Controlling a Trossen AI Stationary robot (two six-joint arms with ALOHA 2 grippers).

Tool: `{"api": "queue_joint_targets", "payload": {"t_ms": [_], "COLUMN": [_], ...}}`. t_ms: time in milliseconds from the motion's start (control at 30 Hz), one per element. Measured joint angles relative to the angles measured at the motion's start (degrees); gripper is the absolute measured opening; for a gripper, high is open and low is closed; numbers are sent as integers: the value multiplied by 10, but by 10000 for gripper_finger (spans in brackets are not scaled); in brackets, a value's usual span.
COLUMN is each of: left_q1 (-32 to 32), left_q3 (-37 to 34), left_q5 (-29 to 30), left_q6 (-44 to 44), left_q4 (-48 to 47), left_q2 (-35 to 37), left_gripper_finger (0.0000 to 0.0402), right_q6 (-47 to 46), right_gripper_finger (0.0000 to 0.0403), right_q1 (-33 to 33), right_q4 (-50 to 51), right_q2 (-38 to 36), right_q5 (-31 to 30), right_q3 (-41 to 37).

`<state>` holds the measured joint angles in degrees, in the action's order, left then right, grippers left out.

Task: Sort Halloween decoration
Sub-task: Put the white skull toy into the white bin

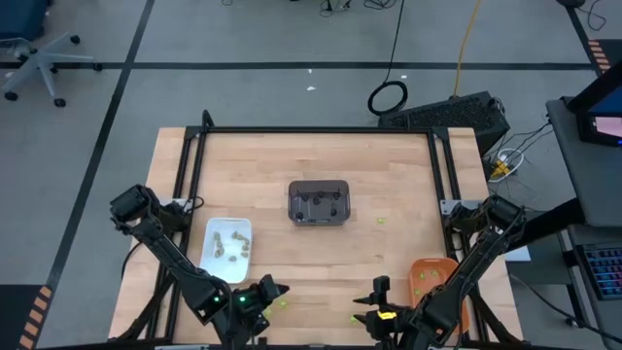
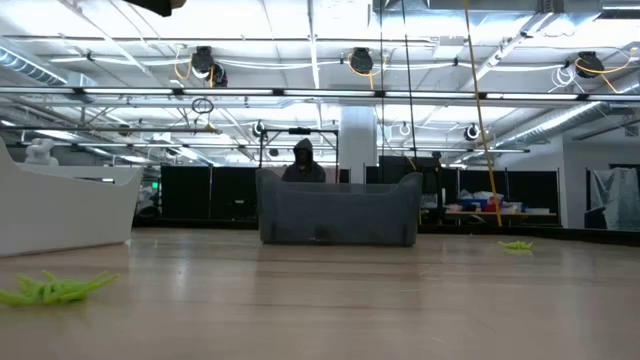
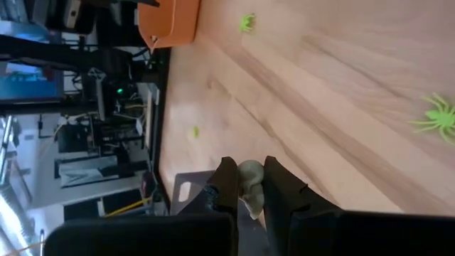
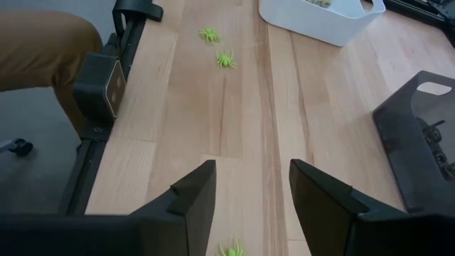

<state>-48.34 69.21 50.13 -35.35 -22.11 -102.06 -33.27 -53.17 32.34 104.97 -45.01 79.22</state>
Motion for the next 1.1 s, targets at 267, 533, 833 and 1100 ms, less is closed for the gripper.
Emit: {"api": "queue_joint_targets", "payload": {"t_ms": [267, 533, 833, 1100], "left_q1": [-2, -15, -20, -19], "left_q3": [0, 0, 0, 0], "left_q5": [10, 41, 39, 29], "left_q6": [96, 295, 563, 439], "left_q4": [7, 46, 84, 83], "left_q2": [0, 0, 0, 0], "left_gripper_finger": [22, 22, 22, 22], "right_q6": [1, 1, 1, 0], "right_gripper_finger": [167, 167, 167, 167], "right_q1": [0, 0, 2, 6], "right_q4": [0, 0, 0, 0], "right_q2": [0, 0, 0, 0], "right_q5": [0, -1, -2, -2], "right_q3": [0, 0, 0, 0]}}
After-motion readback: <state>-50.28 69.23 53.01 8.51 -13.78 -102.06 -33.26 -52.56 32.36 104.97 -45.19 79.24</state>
